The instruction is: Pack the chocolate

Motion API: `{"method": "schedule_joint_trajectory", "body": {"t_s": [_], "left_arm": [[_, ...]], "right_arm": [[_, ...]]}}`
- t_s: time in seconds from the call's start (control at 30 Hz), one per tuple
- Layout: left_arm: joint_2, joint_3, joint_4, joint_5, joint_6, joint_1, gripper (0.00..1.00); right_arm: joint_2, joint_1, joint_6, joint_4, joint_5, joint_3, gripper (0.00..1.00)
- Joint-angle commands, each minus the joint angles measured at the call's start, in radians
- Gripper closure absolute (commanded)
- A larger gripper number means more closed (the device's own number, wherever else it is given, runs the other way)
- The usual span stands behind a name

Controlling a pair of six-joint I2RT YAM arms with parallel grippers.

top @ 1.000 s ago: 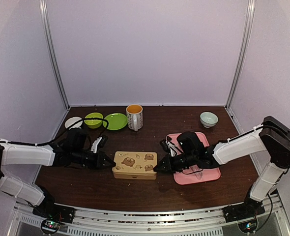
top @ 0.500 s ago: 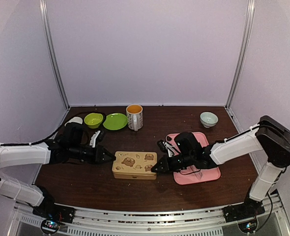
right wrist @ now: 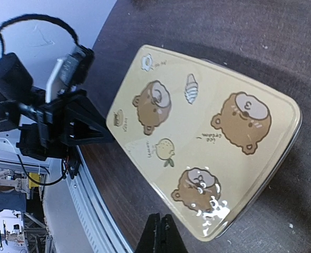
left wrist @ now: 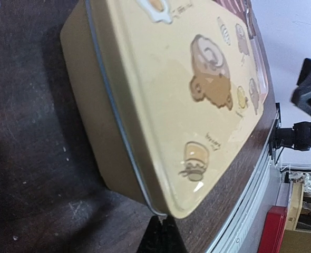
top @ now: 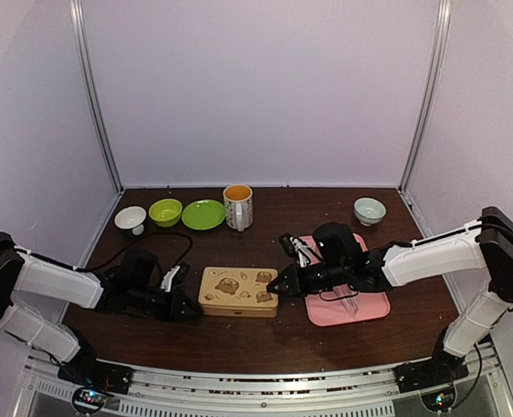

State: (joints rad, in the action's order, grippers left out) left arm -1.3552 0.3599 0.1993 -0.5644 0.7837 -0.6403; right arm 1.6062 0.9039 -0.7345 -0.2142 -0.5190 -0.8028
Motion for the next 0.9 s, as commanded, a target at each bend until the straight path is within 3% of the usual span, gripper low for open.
{"method": "schedule_joint_trajectory", "body": {"t_s": [0.0,0.23,0.47,0.57,0.87], "left_arm": [[0.128,0.115,-0.13,0.049,-0.061,0.004,1.0],[0.22,0.143,-0.182,0.107,-0.074,0.003,1.0],[-0.022,0.051,0.054,0.054,-0.042,0.004,1.0],[-0.062,0.043,0.068,0.048,-0.046,0.004,1.0],[0.134,0.169,-0.207,0.136,-0.145,0.004,1.0]], "right_arm": [[0.133,0.008,-0.013,-0.014,0.004,0.041,1.0],[0.075,0.006,-0.003,0.004,0.022,0.025,1.0],[-0.042,0.01,0.023,0.064,0.02,-0.008,1.0],[-0.067,0.011,0.024,0.053,0.032,0.012,1.0],[0.151,0.015,-0.001,-0.048,-0.001,0.057,1.0]]}}
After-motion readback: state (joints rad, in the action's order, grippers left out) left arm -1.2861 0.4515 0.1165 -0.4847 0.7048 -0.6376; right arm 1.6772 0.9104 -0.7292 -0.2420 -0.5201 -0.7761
